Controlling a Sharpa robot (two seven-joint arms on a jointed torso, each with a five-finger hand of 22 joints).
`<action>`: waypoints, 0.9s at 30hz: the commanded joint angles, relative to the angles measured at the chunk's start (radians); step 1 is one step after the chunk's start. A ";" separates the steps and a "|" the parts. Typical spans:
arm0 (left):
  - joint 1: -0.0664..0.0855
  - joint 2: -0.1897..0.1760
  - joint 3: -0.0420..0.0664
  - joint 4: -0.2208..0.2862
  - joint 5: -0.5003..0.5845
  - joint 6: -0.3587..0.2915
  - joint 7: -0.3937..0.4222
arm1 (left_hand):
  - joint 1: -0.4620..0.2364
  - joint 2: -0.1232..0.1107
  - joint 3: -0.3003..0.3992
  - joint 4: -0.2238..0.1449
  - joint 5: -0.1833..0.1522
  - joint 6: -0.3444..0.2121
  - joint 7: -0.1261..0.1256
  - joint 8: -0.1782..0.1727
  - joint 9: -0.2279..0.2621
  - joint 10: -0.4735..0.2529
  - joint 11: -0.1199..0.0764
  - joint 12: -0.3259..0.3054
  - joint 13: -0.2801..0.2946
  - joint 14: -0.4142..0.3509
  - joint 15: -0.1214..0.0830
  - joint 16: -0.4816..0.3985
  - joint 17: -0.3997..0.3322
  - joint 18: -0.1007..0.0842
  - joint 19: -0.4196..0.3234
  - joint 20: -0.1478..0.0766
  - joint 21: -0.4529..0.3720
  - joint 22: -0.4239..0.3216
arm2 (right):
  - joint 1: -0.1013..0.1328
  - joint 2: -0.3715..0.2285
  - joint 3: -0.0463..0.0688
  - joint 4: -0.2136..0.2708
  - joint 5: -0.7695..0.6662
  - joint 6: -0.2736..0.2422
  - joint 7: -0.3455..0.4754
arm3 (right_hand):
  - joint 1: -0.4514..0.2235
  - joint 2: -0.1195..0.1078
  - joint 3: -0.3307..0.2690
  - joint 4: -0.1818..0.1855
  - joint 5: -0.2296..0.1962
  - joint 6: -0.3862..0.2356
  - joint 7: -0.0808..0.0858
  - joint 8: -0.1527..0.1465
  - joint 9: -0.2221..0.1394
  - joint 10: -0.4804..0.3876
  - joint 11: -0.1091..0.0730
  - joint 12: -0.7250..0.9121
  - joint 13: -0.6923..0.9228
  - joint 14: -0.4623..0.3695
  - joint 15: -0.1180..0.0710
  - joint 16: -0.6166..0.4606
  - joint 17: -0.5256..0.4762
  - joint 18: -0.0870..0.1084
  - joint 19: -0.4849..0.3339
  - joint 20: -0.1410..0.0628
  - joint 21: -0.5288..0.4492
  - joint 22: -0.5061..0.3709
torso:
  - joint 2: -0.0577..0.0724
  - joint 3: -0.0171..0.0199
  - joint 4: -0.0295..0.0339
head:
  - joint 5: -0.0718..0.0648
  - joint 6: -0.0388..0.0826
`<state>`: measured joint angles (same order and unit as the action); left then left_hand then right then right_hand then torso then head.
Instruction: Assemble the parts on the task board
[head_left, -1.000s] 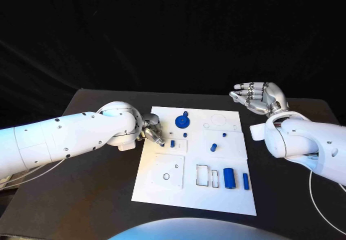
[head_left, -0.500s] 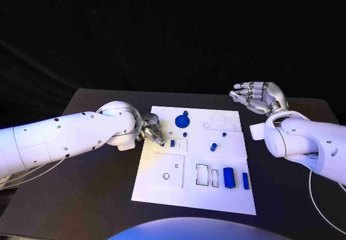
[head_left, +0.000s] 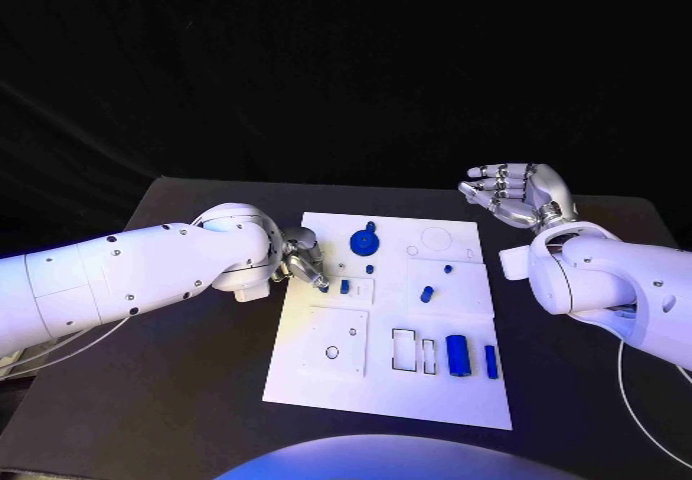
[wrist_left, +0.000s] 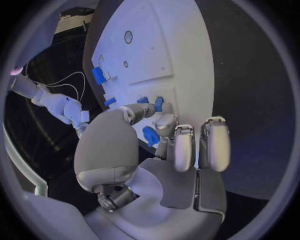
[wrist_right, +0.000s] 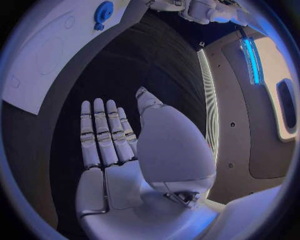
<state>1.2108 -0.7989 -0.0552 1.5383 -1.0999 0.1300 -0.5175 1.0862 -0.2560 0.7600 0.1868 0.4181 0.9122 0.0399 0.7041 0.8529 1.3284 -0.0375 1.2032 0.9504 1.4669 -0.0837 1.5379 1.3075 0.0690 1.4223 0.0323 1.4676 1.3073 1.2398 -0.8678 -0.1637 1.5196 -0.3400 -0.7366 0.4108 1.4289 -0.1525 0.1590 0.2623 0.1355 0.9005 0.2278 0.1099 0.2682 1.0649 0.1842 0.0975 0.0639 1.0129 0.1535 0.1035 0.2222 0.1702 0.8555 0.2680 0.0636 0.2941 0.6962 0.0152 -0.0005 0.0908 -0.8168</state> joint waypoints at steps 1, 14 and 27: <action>-0.004 0.001 -0.003 0.000 0.015 0.011 -0.007 | -0.015 -0.002 0.024 -0.034 -0.005 0.017 -0.016 -0.008 0.031 -0.003 -0.005 -0.004 0.000 0.088 -0.009 0.006 0.203 -0.017 0.000 -0.009 -0.003 0.057 | -0.001 0.000 0.000 0.002 -0.012 0.007 0.008 | -0.011 0.000 0.000 0.005 -0.005 0.007 0.020 -0.005 -0.001 0.005 0.003 -0.006 0.000 0.004 0.000 -0.006 -0.002 0.013 0.006 0.001 0.002 -0.003 | 0.000 0.0002 0.0003 | 0.000 0.000; -0.004 0.000 -0.003 -0.003 0.016 0.012 -0.008 | -0.033 0.004 -0.030 0.002 -0.008 0.027 -0.016 -0.018 0.030 -0.004 -0.006 -0.003 0.002 0.088 -0.010 0.006 0.204 -0.017 0.000 -0.011 -0.005 0.056 | -0.001 -0.002 0.000 0.000 -0.010 -0.002 0.010 | -0.014 -0.002 -0.004 0.005 -0.004 0.002 0.022 -0.010 -0.005 0.000 0.005 -0.012 -0.001 -0.001 0.002 -0.012 -0.008 0.012 0.003 0.002 0.001 -0.010 | 0.000 -0.0006 0.0003 | 0.000 -0.001; -0.004 -0.003 -0.003 -0.006 0.015 0.020 -0.009 | -0.046 0.002 -0.090 0.036 -0.008 0.033 -0.015 -0.026 0.030 -0.008 -0.005 -0.004 0.002 0.088 -0.009 0.006 0.203 -0.017 -0.001 -0.011 -0.008 0.054 | -0.001 -0.002 0.000 -0.001 -0.006 -0.011 0.013 | -0.016 -0.006 -0.012 0.004 -0.004 -0.006 0.029 -0.021 -0.011 -0.012 0.012 -0.023 -0.001 -0.014 0.009 -0.025 -0.022 0.010 -0.011 0.007 -0.001 -0.027 | 0.000 -0.0003 0.0008 | 0.000 -0.002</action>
<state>1.2093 -0.8020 -0.0564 1.5325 -1.0878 0.1307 -0.5191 1.0497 -0.2529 0.6744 0.2235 0.4137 0.9418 0.0178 0.6813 0.8837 1.3243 -0.0414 1.2032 0.9531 1.4632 -0.0874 1.5379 1.3075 0.0690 1.4221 0.0249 1.4628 1.3073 1.2398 -0.8704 -0.1637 1.5186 -0.3393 -0.7456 0.4121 1.4249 -0.1565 0.1534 0.2679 0.1355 0.9004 0.2279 0.0925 0.2580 1.0558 0.1932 0.0790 0.0639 1.0056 0.1608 0.0840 0.2014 0.1702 0.8493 0.2742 0.0636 0.2689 0.6961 0.0148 0.0001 0.0906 -0.8184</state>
